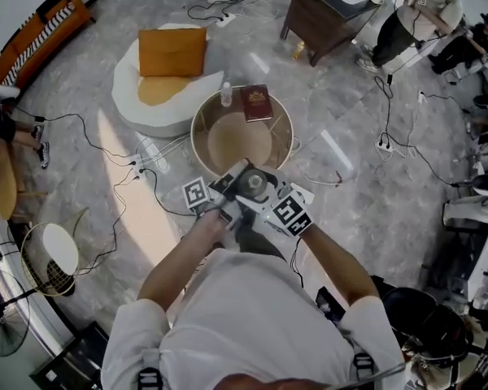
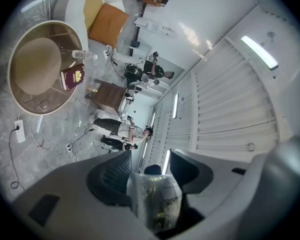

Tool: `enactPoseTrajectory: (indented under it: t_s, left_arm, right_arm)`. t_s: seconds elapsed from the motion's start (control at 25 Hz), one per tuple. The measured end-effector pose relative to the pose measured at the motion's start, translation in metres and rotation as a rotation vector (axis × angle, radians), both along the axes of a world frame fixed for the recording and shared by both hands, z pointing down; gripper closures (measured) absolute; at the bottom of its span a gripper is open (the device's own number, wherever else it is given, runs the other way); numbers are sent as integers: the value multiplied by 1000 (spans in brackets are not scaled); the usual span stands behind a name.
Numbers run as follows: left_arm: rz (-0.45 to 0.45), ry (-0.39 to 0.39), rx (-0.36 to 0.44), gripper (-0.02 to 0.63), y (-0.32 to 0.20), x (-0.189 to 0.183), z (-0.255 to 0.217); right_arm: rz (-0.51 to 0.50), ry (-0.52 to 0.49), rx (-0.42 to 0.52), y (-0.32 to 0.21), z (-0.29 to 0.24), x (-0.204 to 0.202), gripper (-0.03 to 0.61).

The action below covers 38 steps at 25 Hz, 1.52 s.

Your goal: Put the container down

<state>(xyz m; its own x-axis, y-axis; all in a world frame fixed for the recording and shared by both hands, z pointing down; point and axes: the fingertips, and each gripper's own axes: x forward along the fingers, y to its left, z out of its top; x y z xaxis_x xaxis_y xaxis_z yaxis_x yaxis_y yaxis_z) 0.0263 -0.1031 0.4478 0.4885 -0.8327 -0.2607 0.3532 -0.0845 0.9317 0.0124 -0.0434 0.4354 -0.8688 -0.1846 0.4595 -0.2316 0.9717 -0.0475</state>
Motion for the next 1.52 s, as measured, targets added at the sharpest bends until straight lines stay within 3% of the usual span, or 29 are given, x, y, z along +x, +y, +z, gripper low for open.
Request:
enactPoseTrajectory:
  t_s: [0.36, 0.72, 1.12, 1.52]
  left_arm:
    - [-51, -42, -19, 393, -73, 9, 18]
    - [-65, -48, -41, 393, -114, 4, 37]
    - [6, -64, -76, 393, -159, -22, 67]
    - [60, -31, -81, 393, -191, -49, 119]
  right_arm:
    - [-63, -6, -16, -72, 19, 13, 245]
    - [-85, -12, -41, -113, 35, 9, 245]
    - [-12, -2, -77, -159, 65, -21, 245]
    - [50, 34, -91, -192, 116, -52, 245]
